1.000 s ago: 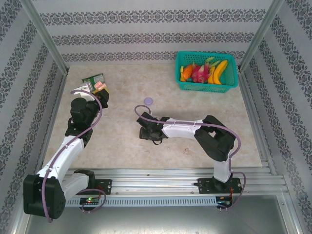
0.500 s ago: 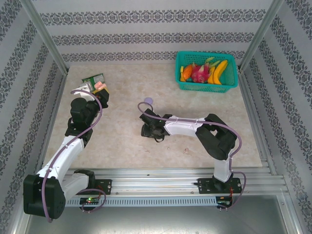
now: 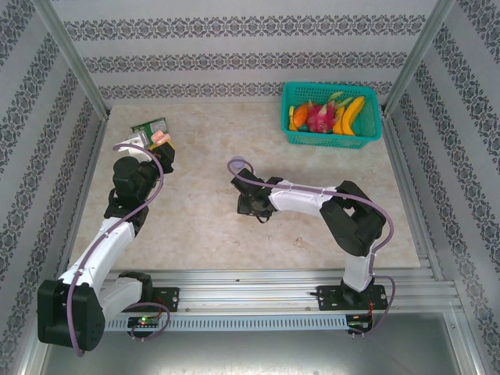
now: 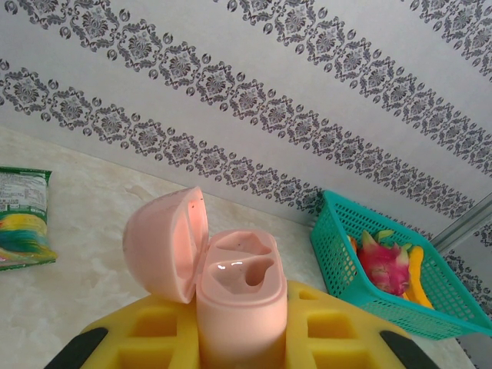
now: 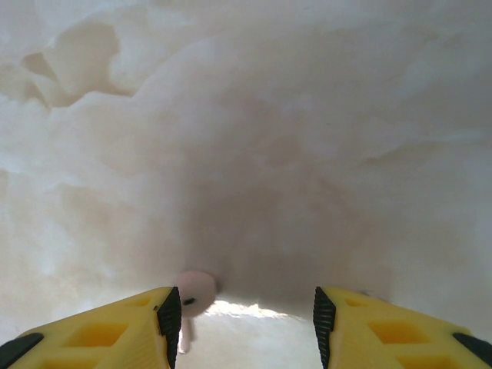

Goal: Insert wireless bluetooth earbuds into charging case

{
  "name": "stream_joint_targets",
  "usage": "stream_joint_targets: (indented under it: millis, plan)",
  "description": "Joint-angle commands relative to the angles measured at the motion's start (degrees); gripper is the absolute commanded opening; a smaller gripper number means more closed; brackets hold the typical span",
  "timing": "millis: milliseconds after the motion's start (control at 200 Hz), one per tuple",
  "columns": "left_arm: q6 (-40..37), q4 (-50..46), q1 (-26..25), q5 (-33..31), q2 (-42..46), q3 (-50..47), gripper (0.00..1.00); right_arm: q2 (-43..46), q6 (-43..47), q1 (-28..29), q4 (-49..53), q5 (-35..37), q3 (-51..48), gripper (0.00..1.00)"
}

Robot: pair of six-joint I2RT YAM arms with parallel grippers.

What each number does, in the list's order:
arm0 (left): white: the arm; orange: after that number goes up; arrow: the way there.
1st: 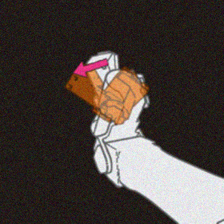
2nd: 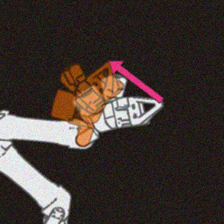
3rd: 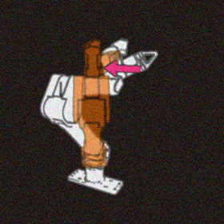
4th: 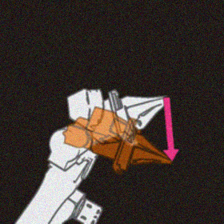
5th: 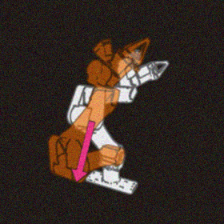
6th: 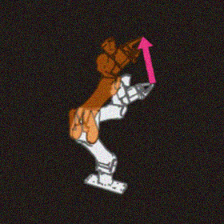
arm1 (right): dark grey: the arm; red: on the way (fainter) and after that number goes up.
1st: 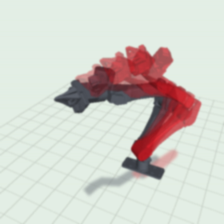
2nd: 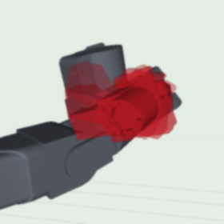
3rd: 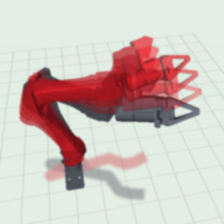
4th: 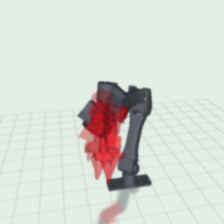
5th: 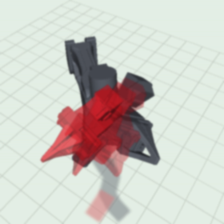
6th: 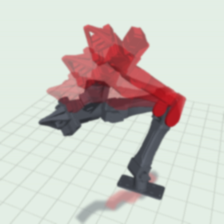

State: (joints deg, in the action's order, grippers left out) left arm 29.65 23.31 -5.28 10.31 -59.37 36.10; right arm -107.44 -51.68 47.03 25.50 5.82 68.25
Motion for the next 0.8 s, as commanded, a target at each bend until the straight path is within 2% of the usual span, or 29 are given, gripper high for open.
stream_joint_targets:
  millis: [0, 145, 460, 794]
  plan:
    - [0.9, 1.2, -0.5, 0.1, 0.2, -1.5, 0.00, 0.3, -0.2, 1.1, 6.7, 5.3, 3.7, 0.52]
    - [0.7, 1.5, -0.4, -0.6, 0.1, -1.9, 0.00, -3.5, -4.7, 2.9, 12.9, 8.5, 9.2, 0.52]
    - [0.3, 2.4, -0.4, -1.4, 0.2, -2.6, 0.00, -8.8, -14.7, 4.4, 15.5, 8.5, 13.9, 0.52]
    - [0.0, 2.9, -0.4, -1.7, 0.3, -2.9, 0.00, -11.9, -16.3, 4.6, 16.5, 7.4, 16.9, 0.49]
